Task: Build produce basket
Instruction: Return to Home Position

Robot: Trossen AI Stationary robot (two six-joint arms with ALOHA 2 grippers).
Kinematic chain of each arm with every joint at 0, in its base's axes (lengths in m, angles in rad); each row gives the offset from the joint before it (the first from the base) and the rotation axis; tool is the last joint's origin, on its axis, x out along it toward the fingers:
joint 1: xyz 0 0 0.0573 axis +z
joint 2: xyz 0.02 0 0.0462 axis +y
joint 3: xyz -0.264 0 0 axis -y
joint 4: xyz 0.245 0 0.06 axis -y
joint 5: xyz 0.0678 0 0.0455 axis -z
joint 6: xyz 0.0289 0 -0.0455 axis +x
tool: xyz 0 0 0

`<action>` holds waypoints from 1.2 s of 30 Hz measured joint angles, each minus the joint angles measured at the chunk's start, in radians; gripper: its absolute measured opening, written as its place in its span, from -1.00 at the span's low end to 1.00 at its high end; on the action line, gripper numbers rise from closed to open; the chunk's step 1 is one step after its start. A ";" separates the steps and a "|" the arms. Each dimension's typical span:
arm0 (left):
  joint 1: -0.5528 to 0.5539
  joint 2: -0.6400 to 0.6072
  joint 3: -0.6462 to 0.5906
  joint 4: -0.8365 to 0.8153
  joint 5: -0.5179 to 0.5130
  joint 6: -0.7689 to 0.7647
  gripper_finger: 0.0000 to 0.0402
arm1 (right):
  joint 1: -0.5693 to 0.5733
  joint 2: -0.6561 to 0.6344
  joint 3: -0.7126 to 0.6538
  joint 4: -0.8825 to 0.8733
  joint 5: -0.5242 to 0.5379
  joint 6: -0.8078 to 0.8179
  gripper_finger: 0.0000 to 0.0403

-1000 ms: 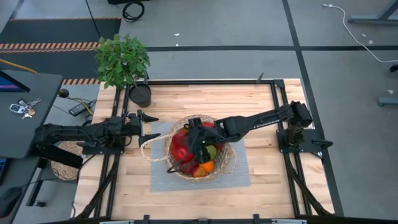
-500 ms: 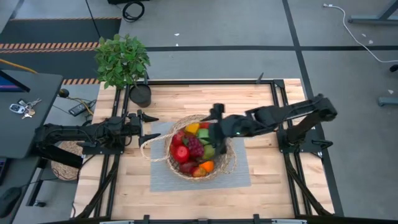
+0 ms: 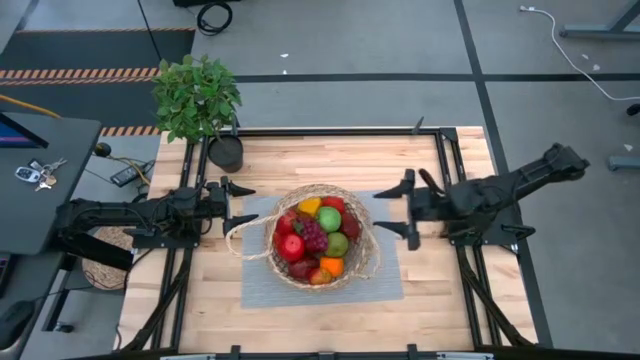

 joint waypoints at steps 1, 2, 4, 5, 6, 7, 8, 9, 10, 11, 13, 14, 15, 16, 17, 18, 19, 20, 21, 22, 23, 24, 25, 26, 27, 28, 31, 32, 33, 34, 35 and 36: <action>0.000 0.000 0.000 0.000 0.000 0.000 0.90 | 0.008 -0.033 -0.049 0.037 -0.001 0.005 0.53; 0.000 0.000 0.000 0.000 0.000 0.000 0.90 | 0.015 -0.064 -0.095 0.065 -0.001 0.011 0.53; 0.000 0.000 0.000 0.000 0.000 0.000 0.90 | 0.025 -0.120 -0.178 0.138 -0.001 0.015 0.53; 0.000 0.000 0.000 0.000 0.000 0.000 0.90 | 0.028 -0.149 -0.218 0.174 0.000 0.015 0.53; 0.000 0.000 0.000 0.000 0.000 0.000 0.90 | 0.029 -0.172 -0.259 0.213 0.005 0.016 0.53; 0.000 0.000 0.000 0.000 0.000 0.001 0.90 | 0.030 -0.191 -0.296 0.249 0.009 0.016 0.53; 0.000 0.000 0.000 0.000 0.000 0.000 0.90 | 0.030 -0.210 -0.335 0.287 0.013 0.015 0.53; 0.000 0.000 0.000 0.000 0.000 0.000 0.90 | 0.030 -0.231 -0.373 0.313 0.019 0.014 0.53; 0.000 0.000 0.000 0.000 0.000 0.000 0.90 | 0.030 -0.248 -0.405 0.343 0.023 0.014 0.53; 0.000 0.000 0.000 0.000 0.000 -0.003 0.90 | 0.030 -0.265 -0.438 0.375 0.026 0.016 0.53; 0.000 0.000 0.000 0.000 0.000 -0.057 0.90 | 0.029 -0.299 -0.503 0.418 0.025 0.026 0.53; 0.000 0.000 0.000 0.000 0.000 -0.099 0.90 | 0.027 -0.313 -0.534 0.438 0.025 0.034 0.53; 0.000 0.000 0.000 0.000 0.000 -0.141 0.90 | 0.024 -0.328 -0.563 0.460 0.022 0.047 0.53; 0.000 0.000 0.000 0.001 0.000 -0.176 0.90 | 0.018 -0.344 -0.592 0.477 0.012 0.059 0.53; 0.000 0.000 0.000 0.001 0.000 -0.204 0.90 | 0.010 -0.360 -0.622 0.498 -0.002 0.070 0.53; 0.000 0.000 0.000 0.000 0.000 -0.222 0.90 | -0.001 -0.373 -0.649 0.517 -0.012 0.085 0.53; 0.000 0.000 0.000 0.001 0.000 -0.235 0.90 | -0.016 -0.385 -0.676 0.541 -0.023 0.095 0.53; 0.000 0.000 0.000 0.001 0.000 -0.236 0.90 | -0.034 -0.398 -0.701 0.571 -0.036 0.101 0.53; 0.000 0.000 0.000 0.001 0.000 -0.236 0.90 | -0.056 -0.410 -0.724 0.599 -0.054 0.106 0.53; 0.000 0.000 0.000 0.001 0.000 -0.236 0.90 | -0.082 -0.419 -0.745 0.629 -0.075 0.113 0.53; 0.000 0.000 0.000 0.001 0.000 -0.236 0.90 | -0.107 -0.427 -0.767 0.662 -0.095 0.121 0.53; 0.000 0.000 0.000 0.001 0.000 -0.236 0.90 | -0.136 -0.433 -0.765 0.640 -0.112 0.140 0.53; 0.000 0.000 0.000 0.001 0.000 -0.236 0.90 | -0.160 -0.434 -0.765 0.632 -0.125 0.158 0.53; 0.000 0.000 0.000 0.001 0.000 -0.236 0.90 | -0.186 -0.434 -0.766 0.633 -0.138 0.173 0.53; 0.000 0.000 0.000 0.002 0.000 -0.236 0.90 | -0.208 -0.434 -0.766 0.638 -0.148 0.183 0.53; 0.000 0.000 0.000 0.002 0.000 -0.236 0.90 | -0.226 -0.434 -0.766 0.640 -0.155 0.188 0.53; 0.000 0.000 0.000 0.005 0.000 -0.236 0.90 | -0.252 -0.434 -0.766 0.673 -0.159 0.204 0.53; 0.000 0.000 0.000 0.005 0.000 -0.236 0.90 | -0.253 -0.434 -0.766 0.677 -0.159 0.218 0.53; 0.000 0.000 0.000 0.005 0.000 -0.236 0.90 | -0.253 -0.434 -0.766 0.675 -0.164 0.236 0.53; 0.000 0.000 0.000 0.006 0.000 -0.236 0.90 | -0.253 -0.434 -0.766 0.674 -0.175 0.263 0.53; 0.000 0.000 0.000 0.006 0.000 -0.236 0.90 | -0.253 -0.435 -0.766 0.674 -0.194 0.300 0.53; 0.000 0.000 0.000 0.005 0.000 -0.236 0.90 | -0.253 -0.436 -0.766 0.673 -0.220 0.342 0.53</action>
